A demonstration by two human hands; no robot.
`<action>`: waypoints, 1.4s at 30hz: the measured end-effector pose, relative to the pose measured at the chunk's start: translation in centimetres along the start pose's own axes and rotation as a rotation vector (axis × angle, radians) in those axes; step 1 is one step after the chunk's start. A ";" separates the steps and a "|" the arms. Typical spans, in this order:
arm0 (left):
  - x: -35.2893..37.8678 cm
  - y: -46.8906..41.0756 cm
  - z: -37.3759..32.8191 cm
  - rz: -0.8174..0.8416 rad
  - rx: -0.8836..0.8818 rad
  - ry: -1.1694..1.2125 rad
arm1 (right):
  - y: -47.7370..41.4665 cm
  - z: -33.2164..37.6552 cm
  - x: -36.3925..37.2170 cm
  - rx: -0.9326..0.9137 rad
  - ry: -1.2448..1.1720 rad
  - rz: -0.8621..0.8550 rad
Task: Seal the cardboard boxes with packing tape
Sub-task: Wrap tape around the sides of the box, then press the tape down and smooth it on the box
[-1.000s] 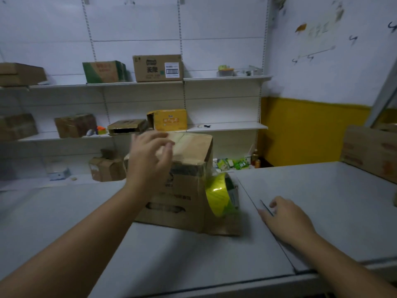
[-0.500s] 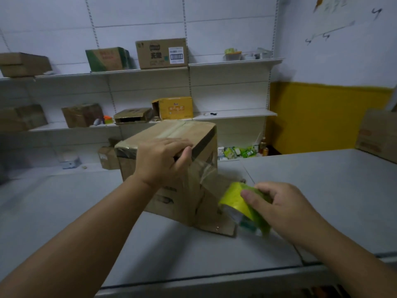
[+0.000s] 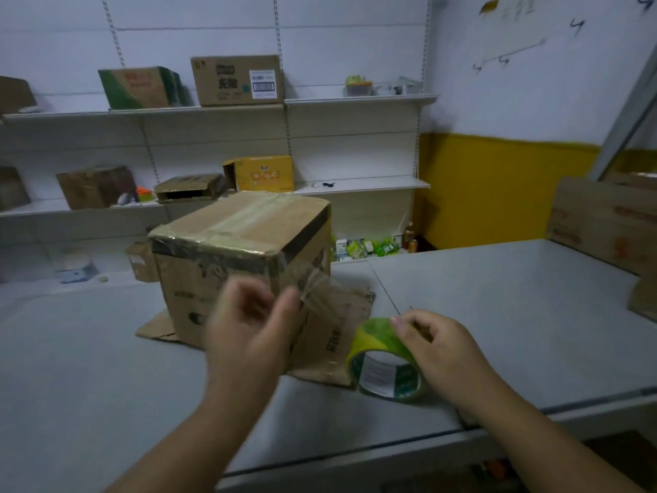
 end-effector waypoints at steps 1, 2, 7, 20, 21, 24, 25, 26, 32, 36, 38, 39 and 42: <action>2.6 1.6 1.8 0.141 -0.233 0.174 | -0.3 -0.4 -0.9 0.008 -0.022 -0.053; 4.8 3.2 3.3 0.256 -0.416 0.283 | -0.9 -1.3 -2.3 0.029 0.013 -0.128; 8.1 3.9 4.4 0.307 -0.612 0.498 | -3.3 -7.1 -4.3 0.248 0.680 -0.051; 9.1 2.5 2.8 0.303 -0.625 0.709 | -4.0 -3.7 -2.7 0.054 0.091 0.011; 9.3 2.6 2.8 0.293 -0.636 0.711 | -4.2 -2.3 -2.4 -0.004 0.031 0.045; 9.8 2.9 2.9 0.280 -0.642 0.684 | -4.8 2.2 -1.2 -0.248 0.106 0.128; 9.8 3.0 2.8 0.279 -0.634 0.666 | -5.0 3.8 -0.8 -0.327 0.147 0.149; 9.8 3.0 2.9 0.276 -0.628 0.654 | -5.1 5.4 -0.3 -0.406 0.201 0.176; 9.8 3.2 3.4 0.244 -0.624 0.618 | -4.9 12.1 6.1 -0.911 0.746 0.354; 10.3 3.4 3.5 0.233 -0.645 0.626 | -5.0 12.4 8.8 -1.102 0.903 0.431; 10.5 3.5 3.5 0.219 -0.670 0.635 | -5.3 11.8 9.4 -1.158 0.922 0.447; 10.6 3.6 3.6 0.217 -0.685 0.642 | -5.4 11.4 9.5 -1.177 0.910 0.460; 10.8 3.8 3.6 0.230 -0.709 0.672 | -5.9 10.4 9.3 -1.205 0.865 0.491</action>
Point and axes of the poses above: each hand's wrist, its own y-axis away from the middle knuckle, its own x-axis out of the palm, z = x × y, the point moved 10 cm from there along -y, towards the middle knuckle, and after that the axes turned 11 degrees about -y, right-handed, at the moved point
